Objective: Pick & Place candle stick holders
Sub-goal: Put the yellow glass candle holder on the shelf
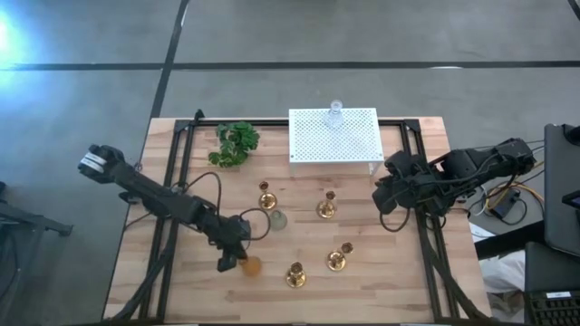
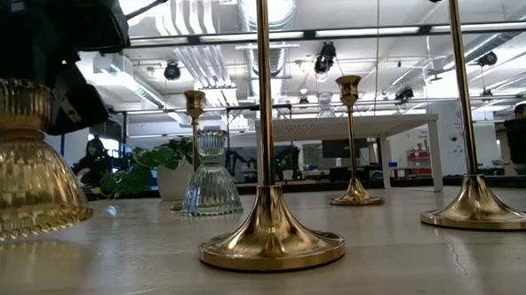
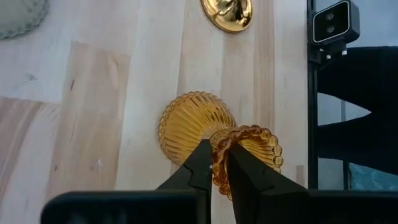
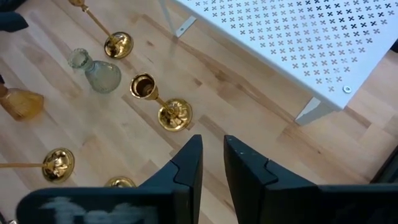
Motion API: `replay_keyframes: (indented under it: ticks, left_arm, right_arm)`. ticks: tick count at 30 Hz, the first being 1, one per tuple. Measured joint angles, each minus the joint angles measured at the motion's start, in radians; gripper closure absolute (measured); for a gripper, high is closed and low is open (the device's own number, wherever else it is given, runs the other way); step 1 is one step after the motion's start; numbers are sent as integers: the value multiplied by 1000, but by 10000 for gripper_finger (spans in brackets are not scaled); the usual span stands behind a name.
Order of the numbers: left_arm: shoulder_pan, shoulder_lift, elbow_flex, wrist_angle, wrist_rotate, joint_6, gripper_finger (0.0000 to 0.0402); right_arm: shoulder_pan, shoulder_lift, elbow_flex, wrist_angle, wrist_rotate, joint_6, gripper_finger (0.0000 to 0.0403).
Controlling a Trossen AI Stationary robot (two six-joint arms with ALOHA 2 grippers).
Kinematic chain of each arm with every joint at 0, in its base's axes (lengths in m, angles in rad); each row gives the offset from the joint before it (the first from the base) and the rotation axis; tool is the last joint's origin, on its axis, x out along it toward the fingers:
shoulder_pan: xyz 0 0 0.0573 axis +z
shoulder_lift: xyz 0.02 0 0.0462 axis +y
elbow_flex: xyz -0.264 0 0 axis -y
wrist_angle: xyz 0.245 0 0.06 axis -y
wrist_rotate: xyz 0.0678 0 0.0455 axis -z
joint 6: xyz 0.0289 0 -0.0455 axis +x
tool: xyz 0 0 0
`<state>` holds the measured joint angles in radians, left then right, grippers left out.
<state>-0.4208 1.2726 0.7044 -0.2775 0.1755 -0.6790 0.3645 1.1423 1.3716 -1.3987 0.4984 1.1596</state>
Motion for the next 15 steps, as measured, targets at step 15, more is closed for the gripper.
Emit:
replay_keyframes:
  ticks: [15]
  left_arm:
    - [175,-246,194,-390,78,60,372]
  right_arm:
    - [-1,0,0,30,0,-72,344]
